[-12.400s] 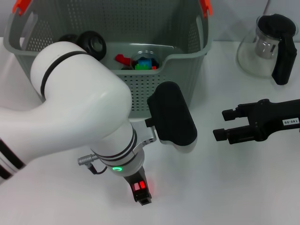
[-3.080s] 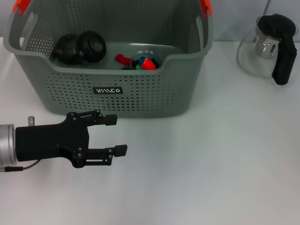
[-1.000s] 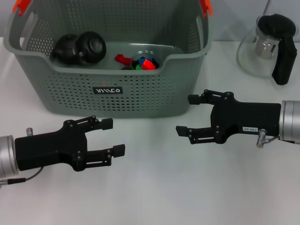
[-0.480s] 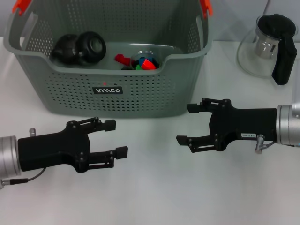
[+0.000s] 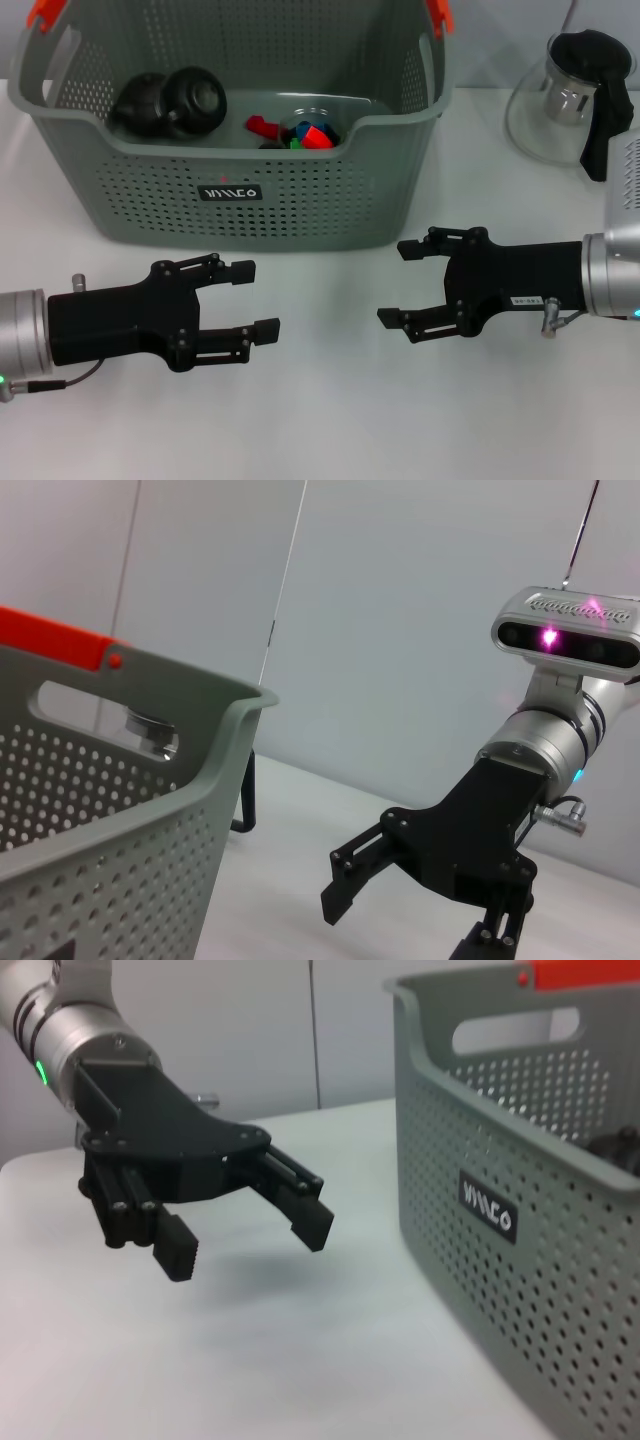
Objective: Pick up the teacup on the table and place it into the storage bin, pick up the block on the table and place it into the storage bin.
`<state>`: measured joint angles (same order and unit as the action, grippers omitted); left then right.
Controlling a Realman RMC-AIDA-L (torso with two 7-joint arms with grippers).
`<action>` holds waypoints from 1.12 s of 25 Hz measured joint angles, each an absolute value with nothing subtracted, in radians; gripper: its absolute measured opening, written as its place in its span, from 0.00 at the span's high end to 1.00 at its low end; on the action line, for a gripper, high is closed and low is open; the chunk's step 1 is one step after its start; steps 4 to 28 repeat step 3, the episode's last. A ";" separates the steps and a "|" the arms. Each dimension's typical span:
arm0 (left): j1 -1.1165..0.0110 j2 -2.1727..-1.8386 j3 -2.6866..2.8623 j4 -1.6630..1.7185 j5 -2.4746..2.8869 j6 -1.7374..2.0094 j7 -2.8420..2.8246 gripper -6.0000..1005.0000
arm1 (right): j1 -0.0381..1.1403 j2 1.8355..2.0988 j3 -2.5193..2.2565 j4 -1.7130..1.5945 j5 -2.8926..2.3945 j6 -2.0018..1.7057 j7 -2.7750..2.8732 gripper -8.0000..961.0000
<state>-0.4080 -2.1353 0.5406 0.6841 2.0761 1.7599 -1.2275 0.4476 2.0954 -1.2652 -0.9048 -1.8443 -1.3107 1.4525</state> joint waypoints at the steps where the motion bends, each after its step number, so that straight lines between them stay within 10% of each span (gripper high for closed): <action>1: -0.408 -2.135 0.542 0.684 2.078 1.759 -1.228 0.19 | 0.451 2.096 -1.265 -0.902 -1.850 -1.311 1.457 0.03; 28: -0.408 -2.136 0.545 0.684 2.082 1.759 -1.228 0.19 | 0.455 2.096 -1.265 -0.898 -1.856 -1.312 1.463 0.03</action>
